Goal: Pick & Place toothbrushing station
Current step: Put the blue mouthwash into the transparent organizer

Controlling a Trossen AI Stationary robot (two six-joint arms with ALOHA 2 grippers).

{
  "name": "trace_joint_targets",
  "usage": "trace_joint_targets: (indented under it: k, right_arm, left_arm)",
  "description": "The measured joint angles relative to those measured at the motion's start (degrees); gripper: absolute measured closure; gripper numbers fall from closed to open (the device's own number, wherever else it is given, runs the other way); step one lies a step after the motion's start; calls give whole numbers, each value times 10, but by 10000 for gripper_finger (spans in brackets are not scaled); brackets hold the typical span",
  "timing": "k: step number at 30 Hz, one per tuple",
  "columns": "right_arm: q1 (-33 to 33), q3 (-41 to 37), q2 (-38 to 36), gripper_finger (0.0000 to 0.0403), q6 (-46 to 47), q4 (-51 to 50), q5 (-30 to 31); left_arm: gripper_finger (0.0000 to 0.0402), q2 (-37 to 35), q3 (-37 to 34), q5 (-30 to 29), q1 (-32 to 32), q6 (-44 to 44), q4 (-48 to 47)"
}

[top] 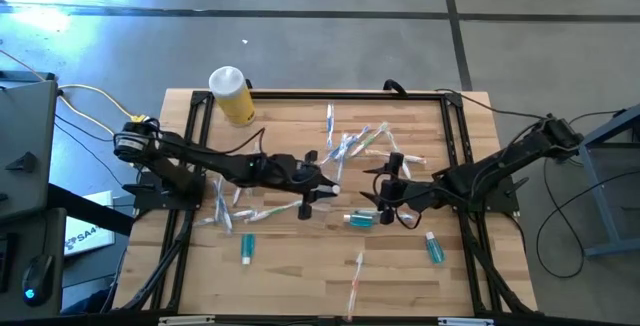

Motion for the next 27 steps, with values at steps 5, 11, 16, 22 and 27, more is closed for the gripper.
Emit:
trace_joint_targets:
  k: [5,11,16,22,27]
  right_arm:
    - [0,0,0,144,3,0,-9]
    - [0,0,0,144,11,3,-9]
    - [0,0,0,144,11,7,-9]
    - [0,0,0,144,12,10,-12]
    - [0,0,0,144,12,10,-25]
  left_arm:
    - [318,11,-60,16,16,1,104]
    - [318,21,-88,36,31,-4,153]
    - [318,31,-88,43,30,-1,154]
    - [318,40,-93,54,29,-1,171]
    - [318,39,-98,54,29,-2,181]
